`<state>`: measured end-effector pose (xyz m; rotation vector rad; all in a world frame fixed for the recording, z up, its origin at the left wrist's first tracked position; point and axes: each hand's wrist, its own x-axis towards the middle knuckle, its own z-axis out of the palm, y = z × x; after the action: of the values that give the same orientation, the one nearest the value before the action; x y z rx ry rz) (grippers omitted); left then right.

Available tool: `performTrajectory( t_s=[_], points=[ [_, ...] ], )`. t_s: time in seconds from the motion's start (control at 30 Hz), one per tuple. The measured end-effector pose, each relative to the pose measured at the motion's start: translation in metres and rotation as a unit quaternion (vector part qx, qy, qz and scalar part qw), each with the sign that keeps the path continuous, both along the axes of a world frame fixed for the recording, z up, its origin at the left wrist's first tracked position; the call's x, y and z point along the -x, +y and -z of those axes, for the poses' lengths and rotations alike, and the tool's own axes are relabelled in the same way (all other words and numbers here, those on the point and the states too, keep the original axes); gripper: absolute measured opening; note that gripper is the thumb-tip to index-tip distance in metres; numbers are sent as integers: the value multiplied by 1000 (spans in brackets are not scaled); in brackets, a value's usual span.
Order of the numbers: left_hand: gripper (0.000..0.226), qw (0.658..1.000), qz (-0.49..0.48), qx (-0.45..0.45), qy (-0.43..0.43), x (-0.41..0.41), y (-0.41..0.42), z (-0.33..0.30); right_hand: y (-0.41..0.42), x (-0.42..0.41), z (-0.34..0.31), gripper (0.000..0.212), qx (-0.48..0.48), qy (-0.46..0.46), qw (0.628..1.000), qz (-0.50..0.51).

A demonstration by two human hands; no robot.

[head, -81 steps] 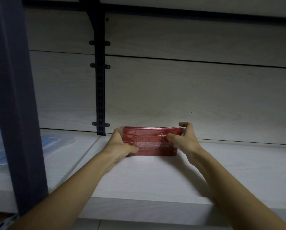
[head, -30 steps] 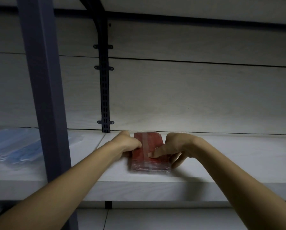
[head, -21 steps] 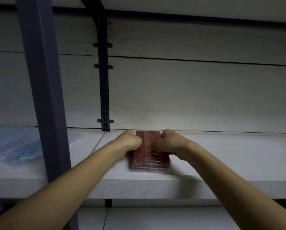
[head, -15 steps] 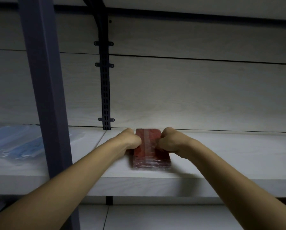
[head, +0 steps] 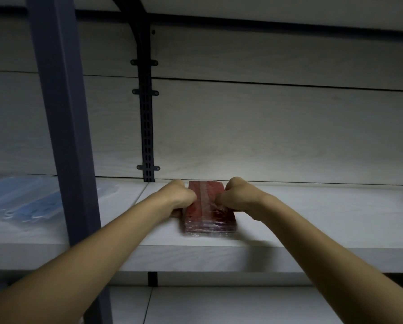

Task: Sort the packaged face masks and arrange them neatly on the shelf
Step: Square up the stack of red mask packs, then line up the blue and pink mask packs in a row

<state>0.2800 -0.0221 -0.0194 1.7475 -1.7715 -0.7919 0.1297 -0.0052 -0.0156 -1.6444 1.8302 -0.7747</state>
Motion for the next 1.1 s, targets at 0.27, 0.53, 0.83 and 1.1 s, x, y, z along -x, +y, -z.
performTrajectory(
  t_s=[0.27, 0.53, 0.83, 1.1],
  points=[
    [35, 972, -19, 154, -179, -8, 20, -3, 17, 12, -7, 40, 147, 138, 980, 1],
    [34, 900, -31, 316, -298, -10, 68, 4, 48, 6, -4, 35, 261, 260, 927, -65],
    [29, 865, -18, 384, -323, -23, 110, 4, 92, -29, -13, 30, 331, 291, 892, -97],
    [25, 860, 11, 421, -287, -103, 149, -4, 135, -102, -18, 25, 351, 294, 885, -85]
  ],
)
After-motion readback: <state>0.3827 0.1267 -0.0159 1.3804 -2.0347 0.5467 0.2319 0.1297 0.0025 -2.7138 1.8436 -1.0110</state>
